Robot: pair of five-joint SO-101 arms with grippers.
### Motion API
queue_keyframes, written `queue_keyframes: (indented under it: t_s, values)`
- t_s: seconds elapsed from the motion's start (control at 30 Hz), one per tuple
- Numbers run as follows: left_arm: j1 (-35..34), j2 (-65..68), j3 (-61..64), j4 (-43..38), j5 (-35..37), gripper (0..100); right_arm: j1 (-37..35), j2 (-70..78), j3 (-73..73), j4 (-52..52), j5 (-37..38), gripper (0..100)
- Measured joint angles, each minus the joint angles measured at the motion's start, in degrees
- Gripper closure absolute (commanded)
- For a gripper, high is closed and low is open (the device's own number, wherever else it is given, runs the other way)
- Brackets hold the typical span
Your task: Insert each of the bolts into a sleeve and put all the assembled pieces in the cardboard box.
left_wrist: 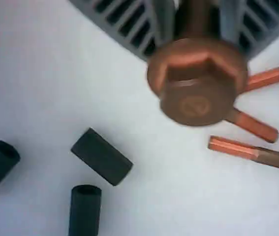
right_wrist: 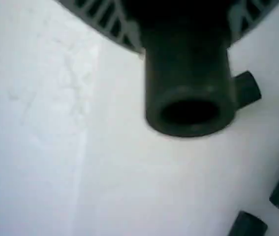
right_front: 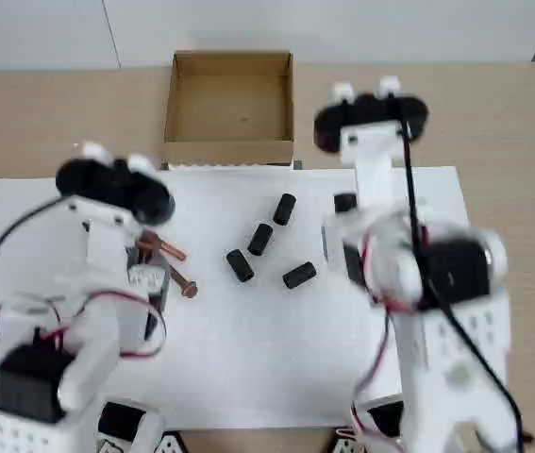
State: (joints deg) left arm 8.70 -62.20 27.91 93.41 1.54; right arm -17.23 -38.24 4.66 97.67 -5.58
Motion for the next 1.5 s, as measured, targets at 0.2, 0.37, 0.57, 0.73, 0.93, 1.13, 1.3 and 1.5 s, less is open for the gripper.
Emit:
queue_keyframes:
  t_s: [0.2,0.37,0.57,0.73,0.93,1.13,1.3,1.5]
  values:
    - [0.00,-13.01,12.75,-8.26,6.42,99,0.00,-16.00,17.58,-5.98,0.00,99.5]
    - [0.00,-23.21,21.98,-14.24,10.90,99,0.00,-29.80,30.95,-16.09,-1.32,99.5]
    - [0.00,-32.35,31.38,-21.01,16.79,99,-2.73,-41.41,45.54,-24.44,-2.02,99.5]
    - [0.00,-38.86,36.31,-25.67,24.44,99,-8.35,-47.82,52.57,-25.14,-2.02,99.5]
    - [0.00,-41.23,37.63,-27.87,30.51,99,-12.75,-53.19,58.99,-25.14,0.18,99.5]
    - [3.43,-41.41,37.89,-28.92,36.75,99,-19.43,-60.75,64.79,-25.14,6.42,99.5]
    - [10.46,-41.41,37.89,-32.35,40.97,99,-22.59,-64.97,68.13,-25.14,9.93,99.5]
    - [14.77,-41.41,40.44,-37.36,41.41,99,-25.23,-65.05,69.71,-29.27,10.37,99.5]
